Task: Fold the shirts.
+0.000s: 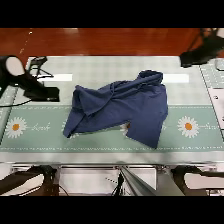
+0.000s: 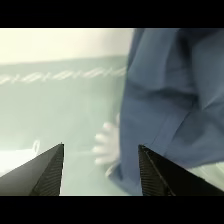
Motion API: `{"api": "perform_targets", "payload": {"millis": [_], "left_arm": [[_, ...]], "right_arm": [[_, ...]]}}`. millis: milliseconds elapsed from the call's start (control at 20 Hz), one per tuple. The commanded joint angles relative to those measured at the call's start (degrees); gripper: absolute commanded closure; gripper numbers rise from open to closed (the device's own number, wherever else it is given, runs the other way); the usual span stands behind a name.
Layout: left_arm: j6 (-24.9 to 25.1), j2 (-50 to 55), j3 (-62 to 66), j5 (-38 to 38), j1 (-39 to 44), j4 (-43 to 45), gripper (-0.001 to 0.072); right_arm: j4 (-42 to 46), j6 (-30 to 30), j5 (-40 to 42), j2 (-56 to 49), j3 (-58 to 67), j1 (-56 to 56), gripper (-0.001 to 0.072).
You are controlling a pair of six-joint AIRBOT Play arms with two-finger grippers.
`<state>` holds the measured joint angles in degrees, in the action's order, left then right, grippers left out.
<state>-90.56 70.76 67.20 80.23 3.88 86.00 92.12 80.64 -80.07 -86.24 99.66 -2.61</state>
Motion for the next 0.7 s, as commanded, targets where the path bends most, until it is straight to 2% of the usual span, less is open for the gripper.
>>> {"api": "perform_targets", "payload": {"millis": [0,50,100,200,300,500,650], "left_arm": [[2.58,-7.08,-6.84,5.88,-3.74,-0.33,0.0146],[5.55,-9.27,-10.60,5.68,-4.66,-3.74,0.0067],[8.48,-10.80,-14.29,5.35,-5.79,-8.22,0.0029],[12.24,-11.98,-20.41,4.83,-8.11,-16.20,0.0017],[14.99,-11.91,-23.74,3.45,-9.44,-19.61,0.0006],[22.62,-11.30,-26.97,0.33,-9.92,-20.79,-0.0013],[23.69,-9.57,-27.04,-3.98,-9.90,-20.35,-0.0013]], "right_arm": [[-5.31,-0.46,-3.89,6.32,-5.92,-9.11,0.0217],[-9.05,-1.05,-2.60,8.37,-10.08,-12.57,0.0217],[-12.59,-1.46,-0.66,10.21,-14.08,-15.56,0.0217],[-19.32,-3.02,2.45,13.27,-21.70,-20.31,0.0217],[-23.37,-4.92,3.89,15.13,-27.23,-22.62,0.0217],[-26.84,-6.16,5.07,15.63,-31.65,-22.86,0.0217],[-27.78,-7.08,5.73,15.63,-31.82,-22.86,0.0217]]}}
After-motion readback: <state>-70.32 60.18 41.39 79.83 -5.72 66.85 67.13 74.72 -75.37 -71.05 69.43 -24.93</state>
